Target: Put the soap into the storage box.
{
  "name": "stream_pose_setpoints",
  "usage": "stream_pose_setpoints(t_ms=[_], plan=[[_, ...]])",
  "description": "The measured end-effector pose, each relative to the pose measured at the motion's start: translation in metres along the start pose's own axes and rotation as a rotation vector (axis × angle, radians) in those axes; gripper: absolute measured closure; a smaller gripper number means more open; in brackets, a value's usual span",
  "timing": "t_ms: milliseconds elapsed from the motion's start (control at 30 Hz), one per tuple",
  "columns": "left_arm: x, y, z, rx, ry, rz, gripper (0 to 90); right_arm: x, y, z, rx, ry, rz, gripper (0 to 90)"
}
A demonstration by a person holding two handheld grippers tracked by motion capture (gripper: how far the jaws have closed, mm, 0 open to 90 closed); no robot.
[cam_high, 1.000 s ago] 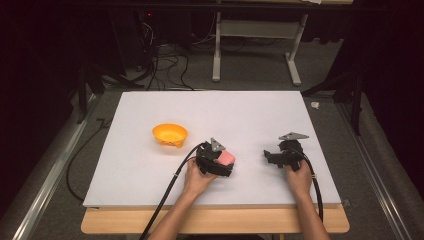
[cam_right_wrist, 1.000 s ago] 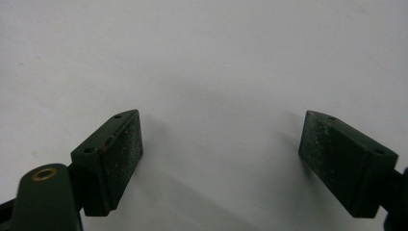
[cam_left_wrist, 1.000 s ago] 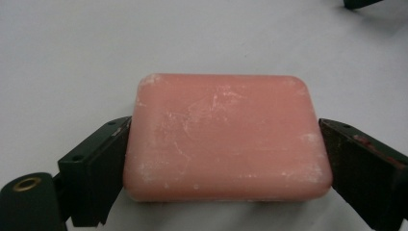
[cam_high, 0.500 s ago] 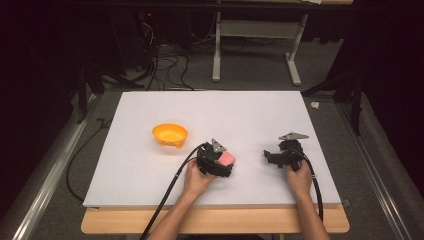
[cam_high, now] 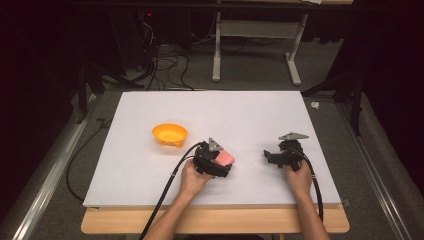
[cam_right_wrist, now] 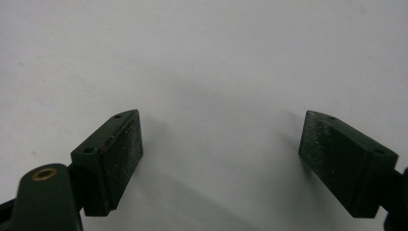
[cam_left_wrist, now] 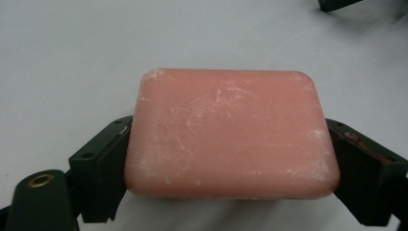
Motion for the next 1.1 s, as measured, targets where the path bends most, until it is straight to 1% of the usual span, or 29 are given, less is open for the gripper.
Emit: stream_pose_setpoints(t_ms=[167,400,433,500,567,867,1100], plan=[[0.007,0.000,0.002,-0.002,0.005,0.006,13.6,0.000,0.000,0.000,0.001,0.000,-0.001,15.9],[0.019,-0.002,0.008,0.025,0.008,-0.024,13.6,0.000,0.000,0.000,0.000,0.000,0.000,16.0],[0.020,-0.002,0.009,0.023,0.017,-0.030,13.6,0.000,0.000,0.000,0.000,0.000,0.000,16.0],[0.023,-0.002,0.011,0.020,0.030,-0.029,13.6,0.000,0.000,0.000,0.001,0.000,0.000,15.9],[0.026,-0.003,0.012,0.024,0.027,-0.034,13.6,0.000,0.000,0.000,0.000,0.000,0.000,15.9],[0.036,-0.009,0.022,0.048,0.046,-0.037,13.6,0.000,0.000,0.000,-0.002,0.001,0.000,15.9],[0.046,-0.011,0.026,0.055,0.054,-0.042,13.6,0.000,0.000,0.000,0.000,0.001,-0.001,15.9]])
Point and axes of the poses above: each handheld gripper's, and its own axes: x roughly backward along the jaws, y roughly out of its top, z roughly to its left, the point moved 1 cm from there along -x, roughly forward along the jaws, and after that the axes turned 7 degrees about x, right-handed, at the moved point
